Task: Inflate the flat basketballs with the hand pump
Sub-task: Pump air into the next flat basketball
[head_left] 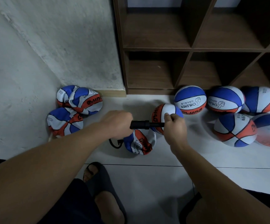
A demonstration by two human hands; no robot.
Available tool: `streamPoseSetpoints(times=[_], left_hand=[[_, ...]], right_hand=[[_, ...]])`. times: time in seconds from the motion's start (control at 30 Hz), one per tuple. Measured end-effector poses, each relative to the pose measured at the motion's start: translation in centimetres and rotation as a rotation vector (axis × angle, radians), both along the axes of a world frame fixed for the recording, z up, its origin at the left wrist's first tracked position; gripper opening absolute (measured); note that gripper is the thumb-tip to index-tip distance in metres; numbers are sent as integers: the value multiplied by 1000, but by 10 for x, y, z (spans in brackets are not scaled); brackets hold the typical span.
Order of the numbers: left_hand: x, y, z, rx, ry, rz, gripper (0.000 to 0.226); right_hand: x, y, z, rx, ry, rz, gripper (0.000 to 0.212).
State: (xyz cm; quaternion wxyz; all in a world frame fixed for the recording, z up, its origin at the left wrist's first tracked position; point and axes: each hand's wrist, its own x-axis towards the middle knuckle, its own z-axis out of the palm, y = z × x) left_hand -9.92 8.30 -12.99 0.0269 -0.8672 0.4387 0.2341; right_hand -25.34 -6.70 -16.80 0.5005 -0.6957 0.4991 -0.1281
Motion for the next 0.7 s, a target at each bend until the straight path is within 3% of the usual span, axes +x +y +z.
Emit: streamPoseSetpoints(times=[0.27,0.5,0.7], left_hand=[[-12,-2,-6,26,8,-64,19],[-7,-1,-7,8,69,-38,14],[18,16,-6,14,95,17,27]], right_hand=[[1,34,2,71,-19,115,39],[0,18,-2,67,-11,140,41],[-19,-38,-8,74,0,-21,36]])
